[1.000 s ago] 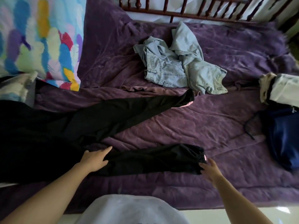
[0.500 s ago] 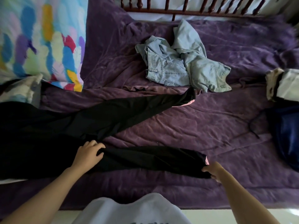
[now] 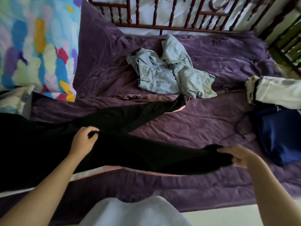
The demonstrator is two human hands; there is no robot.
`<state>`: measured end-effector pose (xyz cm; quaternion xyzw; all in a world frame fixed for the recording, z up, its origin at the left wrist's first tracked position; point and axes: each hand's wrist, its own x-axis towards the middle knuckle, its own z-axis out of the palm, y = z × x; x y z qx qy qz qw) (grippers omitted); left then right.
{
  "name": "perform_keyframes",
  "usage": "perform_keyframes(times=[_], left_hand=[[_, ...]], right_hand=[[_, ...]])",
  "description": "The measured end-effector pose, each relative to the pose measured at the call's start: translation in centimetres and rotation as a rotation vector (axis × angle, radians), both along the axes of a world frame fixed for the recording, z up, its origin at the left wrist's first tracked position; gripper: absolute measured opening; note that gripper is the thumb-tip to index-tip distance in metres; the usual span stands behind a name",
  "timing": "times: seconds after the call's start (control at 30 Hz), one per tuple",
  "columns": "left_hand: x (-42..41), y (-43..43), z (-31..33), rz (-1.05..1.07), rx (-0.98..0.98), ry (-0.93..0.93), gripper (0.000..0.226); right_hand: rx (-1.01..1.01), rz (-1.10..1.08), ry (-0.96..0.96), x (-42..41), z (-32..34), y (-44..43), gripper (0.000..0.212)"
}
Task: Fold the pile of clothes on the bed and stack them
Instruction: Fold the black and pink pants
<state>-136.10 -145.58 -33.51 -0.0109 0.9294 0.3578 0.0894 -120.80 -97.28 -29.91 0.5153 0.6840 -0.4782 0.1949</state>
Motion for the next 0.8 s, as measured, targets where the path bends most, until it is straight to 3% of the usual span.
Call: perform_keyframes(times=[0.07, 0.13, 0.2, 0.27, 0.33, 0.43, 0.53, 0.63, 0.73, 0.8], left_hand=[[-0.9, 1.1, -1.0, 0.007, 0.044, -0.105, 0.052], [-0.3, 1.7, -2.2, 0.002, 0.018, -0.244, 0.073], [1.6, 1.5, -3.5, -0.056, -0.153, -0.294, 0.077], [4.1, 0.4, -4.4, -0.122, -0.359, -0.273, 0.077], [6.5, -1.0, -5.1, -0.167, -0.524, -0.286, 0.075], [9.4, -3.0, -6.2, -0.193, -0.693, -0.379, 0.070], [10.5, -3.7, -6.6, -0.179, -0.758, -0.507, 0.066], [11.0, -3.7, -6.8, -0.176, -0.773, -0.574, 0.066], [11.0, -3.0, -7.0, -0.139, -0.757, -0.586, 0.065], [11.0, -2.6, -7.0, -0.119, -0.724, -0.596, 0.064]], right_hand=[[0.022, -0.211, 0.180, -1.9, -1.2, -0.4, 0.007], [0.101, -0.321, 0.295, -3.0, -2.9, -1.4, 0.053], [0.195, -0.295, 0.282, -2.7, -6.0, -1.8, 0.069], [0.151, -0.199, 0.180, -1.4, -10.9, -1.1, 0.057], [0.075, -0.163, 0.082, -0.3, -14.1, -1.5, 0.059], [0.112, -0.110, 0.055, 0.0, -13.1, -4.6, 0.058], [0.150, -0.045, 0.056, -0.2, -13.6, -4.9, 0.049], [0.042, -0.047, 0.042, -0.5, -14.5, -3.9, 0.036], [-0.080, -0.165, 0.028, -0.5, -16.3, -2.9, 0.012], [-0.119, -0.286, 0.066, -0.7, -16.9, -2.9, 0.013]])
